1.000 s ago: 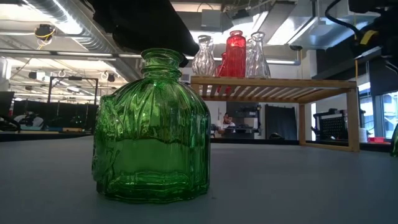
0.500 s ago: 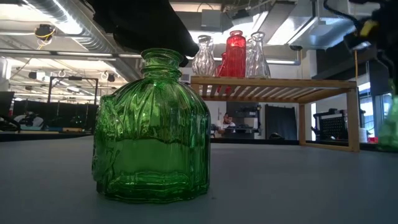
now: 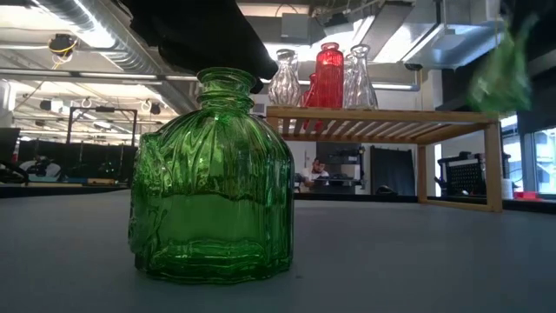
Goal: Sort vases onto shelf
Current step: Put the right green vase onto the shelf
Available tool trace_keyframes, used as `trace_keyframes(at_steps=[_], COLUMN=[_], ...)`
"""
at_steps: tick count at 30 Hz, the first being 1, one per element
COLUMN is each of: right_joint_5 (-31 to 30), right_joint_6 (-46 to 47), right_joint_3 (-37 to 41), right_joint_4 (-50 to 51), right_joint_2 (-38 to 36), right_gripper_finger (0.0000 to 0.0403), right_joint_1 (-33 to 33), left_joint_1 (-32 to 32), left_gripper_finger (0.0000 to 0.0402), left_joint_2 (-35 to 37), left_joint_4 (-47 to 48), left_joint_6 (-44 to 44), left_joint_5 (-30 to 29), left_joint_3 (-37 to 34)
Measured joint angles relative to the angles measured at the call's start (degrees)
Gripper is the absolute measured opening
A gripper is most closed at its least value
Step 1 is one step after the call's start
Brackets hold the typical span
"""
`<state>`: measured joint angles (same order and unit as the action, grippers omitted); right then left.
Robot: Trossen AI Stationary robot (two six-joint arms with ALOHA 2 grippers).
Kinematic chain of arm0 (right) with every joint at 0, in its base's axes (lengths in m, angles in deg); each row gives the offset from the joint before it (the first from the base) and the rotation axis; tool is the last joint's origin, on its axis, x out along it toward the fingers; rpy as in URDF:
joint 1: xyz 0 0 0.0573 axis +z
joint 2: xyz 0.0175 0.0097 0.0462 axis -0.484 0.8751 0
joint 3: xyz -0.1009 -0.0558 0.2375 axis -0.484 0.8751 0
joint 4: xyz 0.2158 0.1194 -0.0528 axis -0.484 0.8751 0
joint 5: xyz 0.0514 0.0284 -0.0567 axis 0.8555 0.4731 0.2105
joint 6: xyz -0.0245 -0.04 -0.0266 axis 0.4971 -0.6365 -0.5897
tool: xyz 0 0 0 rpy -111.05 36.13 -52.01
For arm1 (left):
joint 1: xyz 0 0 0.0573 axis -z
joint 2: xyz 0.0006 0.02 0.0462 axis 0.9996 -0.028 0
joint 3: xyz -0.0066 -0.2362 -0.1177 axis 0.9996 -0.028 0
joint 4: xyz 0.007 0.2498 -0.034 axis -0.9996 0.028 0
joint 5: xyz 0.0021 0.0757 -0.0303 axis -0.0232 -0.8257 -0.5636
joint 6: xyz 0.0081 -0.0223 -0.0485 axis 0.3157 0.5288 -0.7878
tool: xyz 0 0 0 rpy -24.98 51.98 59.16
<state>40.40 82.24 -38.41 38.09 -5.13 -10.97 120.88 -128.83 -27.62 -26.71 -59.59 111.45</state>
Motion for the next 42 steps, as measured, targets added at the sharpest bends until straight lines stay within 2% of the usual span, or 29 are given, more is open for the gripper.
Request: trace_keyframes(at_steps=[4,10,14,17,20,25,32,36,42], right_joint_5=[-5.2,-17.8,-22.8,-23.7,-20.8,-11.0,-4.1,-1.0,1.0], right_joint_6=[-3.2,-7.5,-12.3,-17.8,-24.1,-35.8,-49.7,-54.4,-56.7], right_joint_3=[-7.2,-13.2,-14.1,-14.2,-14.2,-14.2,-16.7,-22.4,-32.8], right_joint_4=[-0.1,-0.1,-0.1,0.0,-0.8,-5.2,-7.6,-7.8,-7.5], right_joint_2=[0.7,1.2,1.3,2.0,3.4,7.1,15.4,20.2,28.4], right_gripper_finger=[0.0124,0.0125,0.0126,0.0127,0.0127,0.0128,0.0128,0.0128,0.0128], right_joint_1=[0.0,-0.7,-6.2,-12.3,-19.4,-32.2,-47.7,-53.8,-58.6], left_joint_1=[0.0,0.0,0.0,0.0,0.0,0.0,0.0,0.0,-0.9], left_gripper_finger=[0.0248,0.0248,0.0248,0.0248,0.0248,0.0248,0.0248,0.0248,0.0248], left_joint_2=[0.0,0.0,0.0,0.0,0.0,0.0,0.0,0.2,2.1], left_joint_4=[-0.1,-1.2,-1.6,-1.6,-1.6,-2.2,-2.4,-2.1,0.3], left_joint_6=[0.0,0.0,0.0,0.0,0.0,0.0,1.5,4.9,7.0], left_joint_5=[0.0,0.0,0.0,0.0,0.0,0.0,0.7,3.1,4.2], left_joint_3=[0.0,0.0,0.0,0.0,0.0,0.0,0.0,0.0,0.1])
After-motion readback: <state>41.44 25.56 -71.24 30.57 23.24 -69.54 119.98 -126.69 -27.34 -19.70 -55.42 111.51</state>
